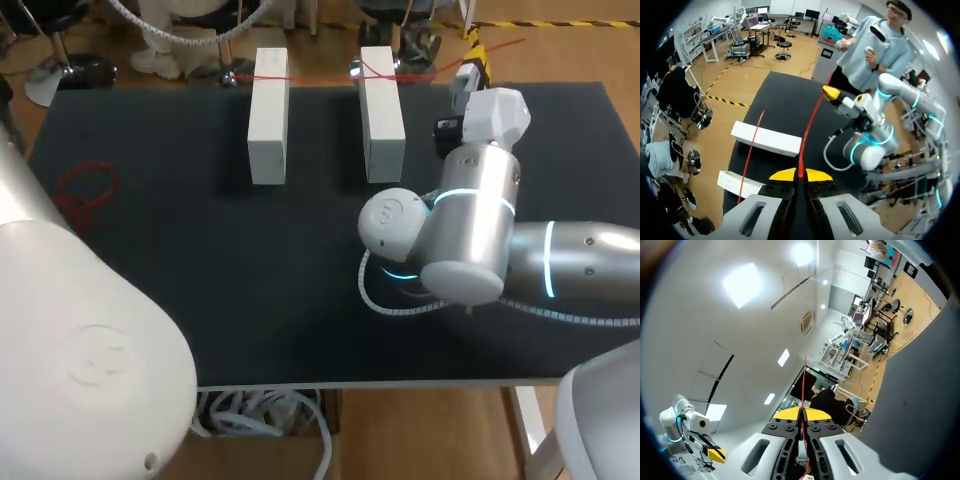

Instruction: Grab the tape and strap the tape.

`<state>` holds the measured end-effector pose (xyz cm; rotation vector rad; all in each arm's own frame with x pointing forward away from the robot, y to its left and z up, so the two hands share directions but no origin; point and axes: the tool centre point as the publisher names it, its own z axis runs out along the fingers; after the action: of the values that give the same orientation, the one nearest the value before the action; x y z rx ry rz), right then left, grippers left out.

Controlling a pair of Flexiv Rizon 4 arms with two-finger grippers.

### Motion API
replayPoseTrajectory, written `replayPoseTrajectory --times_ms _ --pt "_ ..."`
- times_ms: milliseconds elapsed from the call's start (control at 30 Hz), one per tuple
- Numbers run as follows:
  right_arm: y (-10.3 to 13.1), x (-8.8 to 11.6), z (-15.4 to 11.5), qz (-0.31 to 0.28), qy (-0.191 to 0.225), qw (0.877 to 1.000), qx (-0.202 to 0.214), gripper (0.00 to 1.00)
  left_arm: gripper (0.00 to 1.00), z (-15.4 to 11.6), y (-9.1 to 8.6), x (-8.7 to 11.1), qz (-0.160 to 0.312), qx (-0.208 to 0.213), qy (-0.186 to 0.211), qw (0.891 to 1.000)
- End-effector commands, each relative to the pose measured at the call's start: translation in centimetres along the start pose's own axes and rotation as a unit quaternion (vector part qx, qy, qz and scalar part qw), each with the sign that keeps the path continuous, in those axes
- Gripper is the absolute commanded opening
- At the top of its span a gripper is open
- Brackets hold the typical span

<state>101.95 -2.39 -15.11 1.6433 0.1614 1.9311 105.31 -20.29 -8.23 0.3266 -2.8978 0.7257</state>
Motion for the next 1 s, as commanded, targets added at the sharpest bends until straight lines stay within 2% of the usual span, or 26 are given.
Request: replayPoseTrajectory --times_ms 33,467,567,633,700,1000 --pt "-0.2 -0.2 -0.2 -0.006 -0.001 1.0 -0.003 0.0 0.0 0.4 0.8 1.4 0.001 0.035 -0.06 0.998" --pt "0.1 -0.9 -1.9 -0.017 -0.009 1.0 0.003 0.0 0.0 0.4 0.4 3.6 -0.003 0.042 -0.065 0.997" --pt "0.2 -0.9 -2.2 -0.011 -0.001 1.0 0.004 0.0 0.0 0.6 0.4 3.7 0.005 0.058 -0.048 0.997" --pt "0.3 -0.7 -2.3 0.006 -0.008 1.0 0.017 0.0 0.0 0.6 0.6 3.6 0.016 0.086 -0.038 0.995" --pt "0.5 -0.4 -2.4 0.043 -0.007 0.999 0.032 0.0 0.0 0.6 0.6 3.6 0.016 0.086 -0.038 0.995" --pt "0.5 -0.4 -2.4 0.043 -0.007 0.999 0.032 0.0 0.0 0.6 0.6 3.6 0.016 0.086 -0.038 0.995"
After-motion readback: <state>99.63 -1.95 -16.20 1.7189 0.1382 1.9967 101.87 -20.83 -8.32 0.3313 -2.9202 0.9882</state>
